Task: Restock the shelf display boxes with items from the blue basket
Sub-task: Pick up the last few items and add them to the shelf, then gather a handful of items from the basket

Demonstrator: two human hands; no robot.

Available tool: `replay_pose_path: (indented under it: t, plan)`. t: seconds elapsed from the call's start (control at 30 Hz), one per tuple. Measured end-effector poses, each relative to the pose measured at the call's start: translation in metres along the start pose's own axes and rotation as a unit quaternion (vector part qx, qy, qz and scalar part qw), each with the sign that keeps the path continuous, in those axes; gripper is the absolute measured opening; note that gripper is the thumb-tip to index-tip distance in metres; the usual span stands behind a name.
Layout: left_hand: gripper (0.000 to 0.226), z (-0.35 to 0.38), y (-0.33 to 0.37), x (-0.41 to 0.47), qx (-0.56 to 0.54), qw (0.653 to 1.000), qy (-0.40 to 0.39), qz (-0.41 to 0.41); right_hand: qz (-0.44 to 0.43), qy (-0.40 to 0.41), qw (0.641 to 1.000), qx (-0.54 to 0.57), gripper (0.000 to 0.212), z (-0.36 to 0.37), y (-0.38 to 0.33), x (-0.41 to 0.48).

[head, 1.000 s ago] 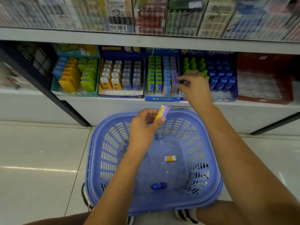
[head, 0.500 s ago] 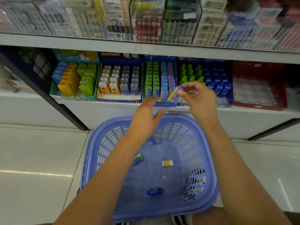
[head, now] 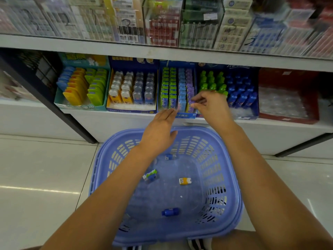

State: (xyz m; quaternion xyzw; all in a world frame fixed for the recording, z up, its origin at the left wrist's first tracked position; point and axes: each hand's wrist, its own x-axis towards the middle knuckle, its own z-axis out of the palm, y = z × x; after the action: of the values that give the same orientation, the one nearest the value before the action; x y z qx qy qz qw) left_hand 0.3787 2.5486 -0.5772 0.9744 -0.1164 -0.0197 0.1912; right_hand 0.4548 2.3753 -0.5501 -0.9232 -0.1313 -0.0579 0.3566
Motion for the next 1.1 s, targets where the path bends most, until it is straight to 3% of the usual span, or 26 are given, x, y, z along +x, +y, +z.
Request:
replay_pose_path:
  t: [0.13,0.23,0.3,0.37,0.43,0.5,0.57,0.7,0.87,1.1]
  plan:
    - [0.063,-0.001,0.0,-0.004,-0.06,0.998,0.007,-0.002,-0.006,-0.002,0.999,-0.047,0.022,-0.003,-0.005,0.0]
    - [0.04,0.009,-0.001,-0.02,-0.197,0.97,0.139,-0.007,-0.004,0.04,0.998,-0.056,0.024,-0.007,-0.009,-0.01]
    - [0.022,0.03,-0.01,-0.035,-0.23,0.952,0.191,-0.063,0.018,0.041,0.999,0.012,0.016,0.001,-0.011,-0.027]
    - [0.012,0.06,-0.027,-0.048,-0.225,0.951,0.134,-0.164,0.057,-0.058,0.995,0.055,0.015,0.023,-0.007,-0.048]
    - [0.018,0.094,-0.047,-0.061,-0.162,0.956,-0.005,-0.245,0.11,-0.201,0.972,0.049,0.012,0.059,0.006,-0.07]
    - [0.032,0.126,-0.064,-0.078,-0.102,0.949,-0.137,-0.264,0.151,-0.288,0.945,0.022,0.017,0.101,0.025,-0.091]
    - [0.038,0.151,-0.077,-0.093,-0.065,0.939,-0.201,-0.27,0.174,-0.326,0.929,-0.002,0.028,0.139,0.043,-0.107]
    - [0.035,0.179,-0.088,-0.093,-0.094,0.917,-0.236,-0.306,0.166,-0.359,0.918,-0.041,0.036,0.19,0.067,-0.121]
    - [0.035,0.199,-0.093,-0.083,-0.052,0.909,-0.234,-0.341,0.138,-0.382,0.913,-0.039,0.044,0.231,0.079,-0.119]
    - [0.039,0.206,-0.104,-0.098,-0.066,0.871,-0.318,-0.369,0.079,-0.435,0.895,-0.06,0.038,0.269,0.074,-0.124]
